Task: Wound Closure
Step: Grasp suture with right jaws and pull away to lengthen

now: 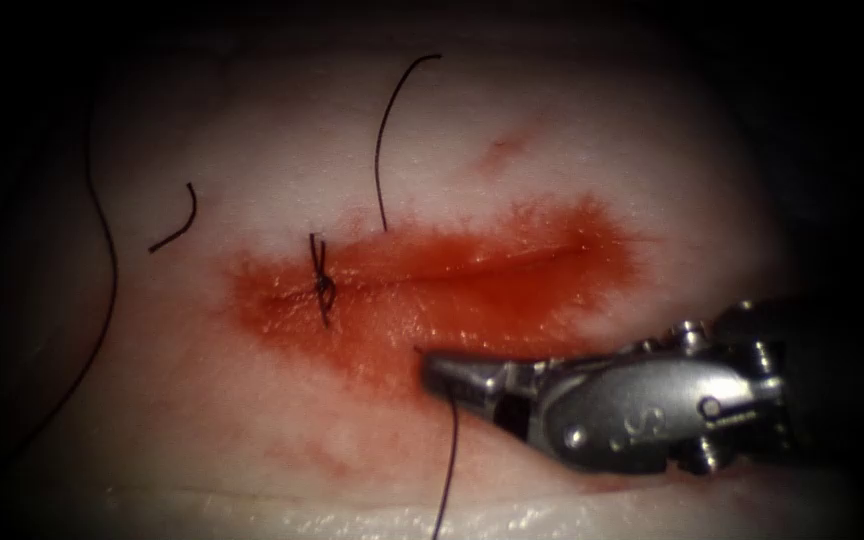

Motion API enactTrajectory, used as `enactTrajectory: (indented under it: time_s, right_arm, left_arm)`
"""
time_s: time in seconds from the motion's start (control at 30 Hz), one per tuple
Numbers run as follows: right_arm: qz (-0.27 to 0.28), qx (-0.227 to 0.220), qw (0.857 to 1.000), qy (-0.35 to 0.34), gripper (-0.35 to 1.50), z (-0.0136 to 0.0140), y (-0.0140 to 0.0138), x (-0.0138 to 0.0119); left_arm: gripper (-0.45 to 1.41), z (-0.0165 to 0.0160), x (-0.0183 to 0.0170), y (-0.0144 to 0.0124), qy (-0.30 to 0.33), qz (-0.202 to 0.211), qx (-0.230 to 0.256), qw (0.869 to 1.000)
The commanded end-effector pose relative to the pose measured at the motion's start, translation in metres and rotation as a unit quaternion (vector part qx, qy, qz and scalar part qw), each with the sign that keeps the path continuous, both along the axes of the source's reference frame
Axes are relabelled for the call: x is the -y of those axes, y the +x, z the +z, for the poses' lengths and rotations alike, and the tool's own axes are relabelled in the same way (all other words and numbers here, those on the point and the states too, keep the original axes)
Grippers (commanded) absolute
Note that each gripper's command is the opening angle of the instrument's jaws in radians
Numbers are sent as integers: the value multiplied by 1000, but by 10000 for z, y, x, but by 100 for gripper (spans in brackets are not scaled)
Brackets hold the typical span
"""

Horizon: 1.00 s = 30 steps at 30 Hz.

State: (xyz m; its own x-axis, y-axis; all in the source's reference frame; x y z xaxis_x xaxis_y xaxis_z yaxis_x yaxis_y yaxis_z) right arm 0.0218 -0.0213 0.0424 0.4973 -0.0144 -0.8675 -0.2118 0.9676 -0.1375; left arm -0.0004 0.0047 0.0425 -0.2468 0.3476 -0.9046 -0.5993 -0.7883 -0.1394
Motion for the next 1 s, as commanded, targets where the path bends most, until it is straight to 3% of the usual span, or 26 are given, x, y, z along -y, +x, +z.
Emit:
enactTrajectory:
  time_s: [0.03,1.0]
  right_arm:
    - [-1,-1,1000,0,-35,1,6,7]
    - [-21,-3,1000,17,-35,-48,17,71]
  left_arm:
    - [-45,6,0,-5,0,0,1,1000]
    - [-45,6,0,-6,0,2,1,1000]
